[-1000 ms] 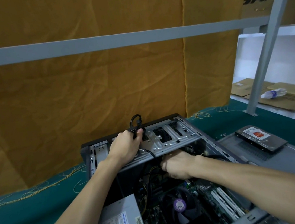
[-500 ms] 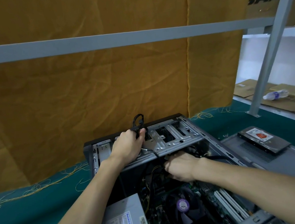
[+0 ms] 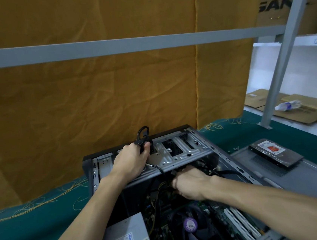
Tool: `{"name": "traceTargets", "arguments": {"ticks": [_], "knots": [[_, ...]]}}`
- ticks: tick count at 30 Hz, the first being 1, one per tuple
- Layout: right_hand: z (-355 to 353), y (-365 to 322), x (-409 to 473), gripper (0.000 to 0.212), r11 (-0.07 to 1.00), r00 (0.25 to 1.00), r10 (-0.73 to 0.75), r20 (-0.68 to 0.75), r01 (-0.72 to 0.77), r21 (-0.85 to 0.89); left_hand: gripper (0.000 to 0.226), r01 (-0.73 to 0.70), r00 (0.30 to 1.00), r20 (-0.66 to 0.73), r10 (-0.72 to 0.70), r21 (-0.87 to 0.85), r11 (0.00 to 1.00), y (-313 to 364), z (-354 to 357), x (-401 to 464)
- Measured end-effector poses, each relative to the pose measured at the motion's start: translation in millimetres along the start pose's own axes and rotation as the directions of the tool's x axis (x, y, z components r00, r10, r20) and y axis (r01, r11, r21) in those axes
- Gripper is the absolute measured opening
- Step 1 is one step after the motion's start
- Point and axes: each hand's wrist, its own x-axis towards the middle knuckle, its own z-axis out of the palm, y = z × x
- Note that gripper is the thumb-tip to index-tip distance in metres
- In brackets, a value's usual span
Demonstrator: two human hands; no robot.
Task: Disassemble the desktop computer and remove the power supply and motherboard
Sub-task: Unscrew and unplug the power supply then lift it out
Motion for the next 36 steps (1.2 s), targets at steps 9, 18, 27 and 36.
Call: {"name": "traceTargets", "arguments": {"ticks": [9,18,27,36], "knots": [[0.9,0.3,1.3,0.014,0.998,0.999,0.039,0.003,-0.039,0.055,0.062,-0.004,1.0,0.0,0.004,-0.003,1.0,0.2,-1.5,-1.1],[3.6,2.5,3.0,0.015,0.99,0.996,0.085,0.002,-0.084,0.11,0.058,-0.01,1.0,0.008,0.01,-0.015,1.0,0.6,-2.5,-1.2],[3.1,3.0,6.2,0.008,0.997,0.998,0.061,0.029,-0.062,0.049,0.058,-0.006,1.0,0.005,0.006,-0.015,1.0,-0.5,-1.6,-0.8],[4.3,-0.3,9.5,0.015,0.999,1.0,0.03,0.009,-0.03,0.028,0.056,-0.006,1.0,0.007,0.006,-0.021,1.0,1.0,-3.7,-2.1]]}}
